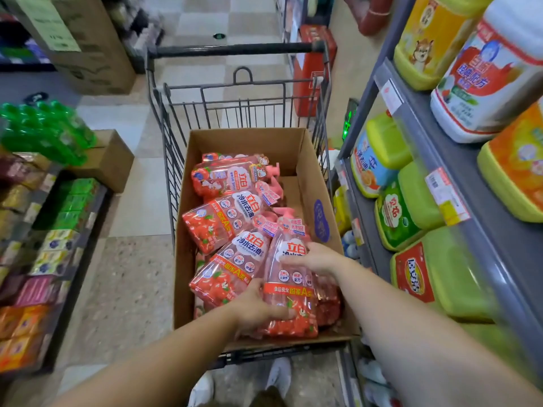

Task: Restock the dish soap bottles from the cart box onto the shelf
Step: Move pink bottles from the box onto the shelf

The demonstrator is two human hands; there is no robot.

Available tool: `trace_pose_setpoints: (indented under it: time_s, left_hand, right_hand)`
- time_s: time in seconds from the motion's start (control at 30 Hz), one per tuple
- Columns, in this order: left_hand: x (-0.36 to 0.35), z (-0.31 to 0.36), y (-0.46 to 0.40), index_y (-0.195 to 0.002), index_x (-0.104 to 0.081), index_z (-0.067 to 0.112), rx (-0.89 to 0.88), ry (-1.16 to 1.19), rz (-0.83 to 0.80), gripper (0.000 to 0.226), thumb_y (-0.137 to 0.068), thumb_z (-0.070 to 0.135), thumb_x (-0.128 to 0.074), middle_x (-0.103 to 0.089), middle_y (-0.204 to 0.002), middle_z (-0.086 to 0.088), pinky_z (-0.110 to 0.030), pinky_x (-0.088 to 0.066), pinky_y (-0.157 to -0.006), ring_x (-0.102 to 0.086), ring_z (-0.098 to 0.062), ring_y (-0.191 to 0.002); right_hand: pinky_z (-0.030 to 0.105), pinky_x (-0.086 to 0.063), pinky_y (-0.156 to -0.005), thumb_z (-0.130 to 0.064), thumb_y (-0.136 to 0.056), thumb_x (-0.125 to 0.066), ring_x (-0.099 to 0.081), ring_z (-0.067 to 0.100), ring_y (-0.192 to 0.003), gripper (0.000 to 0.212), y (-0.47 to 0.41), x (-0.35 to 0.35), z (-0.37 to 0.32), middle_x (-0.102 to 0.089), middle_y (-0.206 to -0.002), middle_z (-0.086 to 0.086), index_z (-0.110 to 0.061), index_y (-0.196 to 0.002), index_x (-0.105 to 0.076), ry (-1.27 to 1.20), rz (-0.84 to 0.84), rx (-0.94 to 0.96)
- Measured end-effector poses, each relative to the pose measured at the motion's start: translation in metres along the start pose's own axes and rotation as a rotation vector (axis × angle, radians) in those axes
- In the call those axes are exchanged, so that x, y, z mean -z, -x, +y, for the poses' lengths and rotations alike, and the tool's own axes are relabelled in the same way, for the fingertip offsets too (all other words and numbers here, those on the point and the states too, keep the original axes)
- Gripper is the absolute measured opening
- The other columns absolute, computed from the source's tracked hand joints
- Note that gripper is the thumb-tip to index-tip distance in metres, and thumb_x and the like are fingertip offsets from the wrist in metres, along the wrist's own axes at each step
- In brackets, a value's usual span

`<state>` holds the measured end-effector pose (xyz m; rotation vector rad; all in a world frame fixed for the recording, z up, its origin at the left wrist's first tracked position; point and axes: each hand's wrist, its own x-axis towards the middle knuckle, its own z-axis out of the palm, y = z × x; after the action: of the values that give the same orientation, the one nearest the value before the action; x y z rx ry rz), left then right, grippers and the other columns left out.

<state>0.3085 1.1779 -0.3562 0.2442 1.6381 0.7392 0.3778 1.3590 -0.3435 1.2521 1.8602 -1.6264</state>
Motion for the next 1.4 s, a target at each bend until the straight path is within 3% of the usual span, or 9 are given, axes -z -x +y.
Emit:
trace_pose_setpoints:
  time_s: [0.2, 0.3, 0.37, 0.5, 0.63, 0.8, 0.9, 1.07, 1.4]
  left_hand:
    - [0.033, 0.007, 0.009, -0.140, -0.031, 0.025, -0.170, -0.079, -0.098, 0.090, -0.071, 0.017, -0.087, -0.071, -0.103, 0.001, -0.021, -0.048, -0.050, -0.066, -0.008, -0.070]
    - [0.052, 0.014, 0.021, -0.127, -0.034, 0.024, -0.278, -0.135, -0.165, 0.076, -0.073, 0.004, -0.083, -0.073, -0.095, -0.002, -0.024, -0.055, -0.058, -0.070, -0.009, -0.069]
    - [0.064, 0.018, 0.035, -0.130, -0.038, 0.021, -0.334, -0.181, -0.244, 0.077, -0.071, 0.000, -0.083, -0.075, -0.100, -0.006, -0.034, -0.059, -0.073, -0.073, -0.019, -0.084]
    - [0.070, 0.025, 0.074, -0.103, -0.059, 0.015, -0.468, -0.291, -0.350, 0.037, -0.077, -0.002, -0.079, -0.071, -0.084, 0.002, -0.018, -0.050, -0.054, -0.068, -0.006, -0.064]
    - [0.046, 0.039, 0.116, -0.089, -0.068, 0.014, -0.570, -0.403, -0.487, 0.025, -0.071, 0.008, -0.086, -0.071, -0.090, -0.010, -0.032, -0.048, -0.071, -0.061, -0.023, -0.078]
    - [-0.026, 0.051, 0.180, -0.117, -0.061, 0.011, -0.700, -0.524, -0.681, 0.079, -0.050, 0.030, -0.098, -0.073, -0.109, -0.010, -0.047, -0.051, -0.097, -0.069, -0.031, -0.100]
    - [-0.086, 0.031, 0.242, -0.115, -0.061, 0.012, -0.759, -0.561, -0.818, 0.054, -0.068, 0.004, -0.086, -0.073, -0.106, -0.012, -0.038, -0.057, -0.086, -0.071, -0.025, -0.093]
    - [-0.202, -0.051, 0.345, -0.115, -0.060, 0.014, -0.820, -0.611, -1.053, 0.087, -0.037, 0.026, -0.096, -0.075, -0.105, -0.009, -0.047, -0.054, -0.095, -0.070, -0.028, -0.102]
    - [-0.410, -0.285, 0.624, -0.114, -0.063, 0.010, -0.853, -0.706, -1.637, 0.073, -0.050, 0.022, -0.095, -0.075, -0.106, -0.009, -0.043, -0.053, -0.097, -0.071, -0.023, -0.099]
  right_hand:
    - [0.038, -0.055, -0.091, -0.055, -0.049, -0.087, -0.071, 0.016, -0.092, 0.058, 0.037, -0.011, -0.020, -0.074, -0.096, -0.005, -0.023, -0.094, -0.070, -0.057, 0.249, 0.083]
    - [0.032, -0.052, -0.085, -0.038, -0.070, -0.085, -0.065, 0.013, -0.088, 0.034, 0.075, -0.027, -0.036, -0.068, -0.089, -0.008, -0.024, -0.093, -0.065, -0.075, 0.405, 0.131]
    - [0.027, -0.046, -0.078, -0.034, -0.074, -0.083, -0.061, 0.013, -0.088, 0.049, 0.099, -0.040, -0.041, -0.064, -0.095, -0.007, -0.017, -0.113, -0.059, -0.108, 0.535, 0.169]
    - [0.028, -0.048, -0.088, -0.040, -0.065, -0.088, -0.061, 0.016, -0.104, 0.079, 0.157, -0.072, -0.048, -0.062, -0.120, -0.002, -0.015, -0.129, -0.048, -0.150, 0.795, 0.198]
    - [0.034, -0.052, -0.092, -0.029, -0.065, -0.089, -0.065, 0.014, -0.097, 0.067, 0.241, -0.091, -0.046, -0.068, -0.114, -0.001, -0.019, -0.118, -0.050, -0.240, 1.014, 0.251]
    - [0.030, -0.051, -0.086, -0.031, -0.068, -0.088, -0.064, 0.015, -0.097, 0.065, 0.363, -0.113, -0.011, -0.067, -0.111, -0.002, -0.016, -0.121, -0.054, -0.305, 1.336, 0.228]
    - [0.019, -0.044, -0.072, -0.031, -0.070, -0.086, -0.059, 0.007, -0.085, 0.055, 0.446, -0.143, 0.030, -0.064, -0.100, -0.009, -0.018, -0.112, -0.054, -0.347, 1.496, 0.199]
    - [0.042, -0.054, -0.090, -0.036, -0.066, -0.087, -0.068, 0.017, -0.098, 0.045, 0.598, -0.222, 0.127, -0.071, -0.109, -0.002, -0.028, -0.101, -0.059, -0.326, 1.712, 0.068]
    - [0.030, -0.053, -0.085, -0.036, -0.079, -0.078, -0.060, 0.005, -0.088, 0.062, 0.915, -0.444, 0.276, -0.064, -0.101, -0.013, -0.027, -0.133, -0.049, -0.298, 2.080, -0.276]
